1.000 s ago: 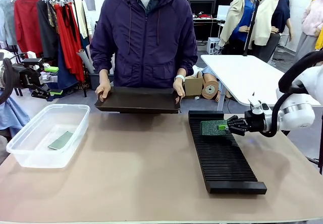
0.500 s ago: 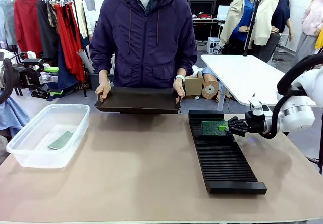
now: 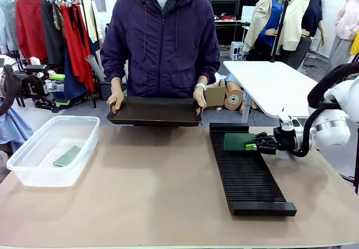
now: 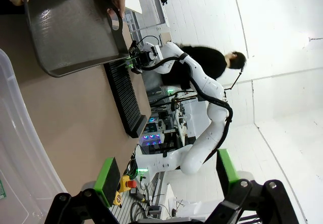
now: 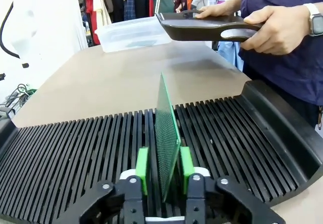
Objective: Sort PCBs into racks and boxes based on the side picked up.
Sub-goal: If the short side of the Blank PCB is picked up, insert it into the PCB Rack ; if the long side is picked up, place it in the Organizing box.
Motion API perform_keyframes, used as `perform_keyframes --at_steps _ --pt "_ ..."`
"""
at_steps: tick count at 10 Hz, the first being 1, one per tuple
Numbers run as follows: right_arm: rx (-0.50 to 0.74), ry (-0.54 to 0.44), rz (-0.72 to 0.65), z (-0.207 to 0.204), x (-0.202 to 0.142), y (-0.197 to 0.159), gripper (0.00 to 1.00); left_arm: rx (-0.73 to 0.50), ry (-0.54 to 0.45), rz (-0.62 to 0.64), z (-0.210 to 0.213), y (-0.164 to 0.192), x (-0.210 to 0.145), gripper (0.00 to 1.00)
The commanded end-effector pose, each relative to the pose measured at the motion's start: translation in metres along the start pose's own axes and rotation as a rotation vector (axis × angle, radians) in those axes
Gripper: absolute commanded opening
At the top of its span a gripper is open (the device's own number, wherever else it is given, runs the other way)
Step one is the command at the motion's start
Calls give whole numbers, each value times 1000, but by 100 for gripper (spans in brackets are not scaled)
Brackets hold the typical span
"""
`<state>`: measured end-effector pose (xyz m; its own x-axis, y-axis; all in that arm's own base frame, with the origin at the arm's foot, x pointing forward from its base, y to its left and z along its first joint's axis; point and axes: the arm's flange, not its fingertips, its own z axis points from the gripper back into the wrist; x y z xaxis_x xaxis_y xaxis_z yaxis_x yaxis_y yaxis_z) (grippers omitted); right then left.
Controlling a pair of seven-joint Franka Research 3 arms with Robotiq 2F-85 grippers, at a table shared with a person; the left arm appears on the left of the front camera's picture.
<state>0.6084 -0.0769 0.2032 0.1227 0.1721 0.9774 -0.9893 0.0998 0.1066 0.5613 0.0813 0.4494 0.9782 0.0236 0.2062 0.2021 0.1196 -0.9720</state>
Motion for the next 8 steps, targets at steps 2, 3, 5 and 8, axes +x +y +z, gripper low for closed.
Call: perform_keyframes --at_steps 2,3,5,8 --pt "14 -1 -21 1 13 -4 100 -3 0 -8 1 -2 -1 100" --pt "11 -2 -17 2 16 -3 100 -3 0 -8 1 -2 -1 100" --pt "10 -11 -17 3 20 -1 100 -3 0 -8 1 -2 -1 100" --pt "22 -5 -36 1 20 -2 100 -3 0 -8 1 -2 -1 100"
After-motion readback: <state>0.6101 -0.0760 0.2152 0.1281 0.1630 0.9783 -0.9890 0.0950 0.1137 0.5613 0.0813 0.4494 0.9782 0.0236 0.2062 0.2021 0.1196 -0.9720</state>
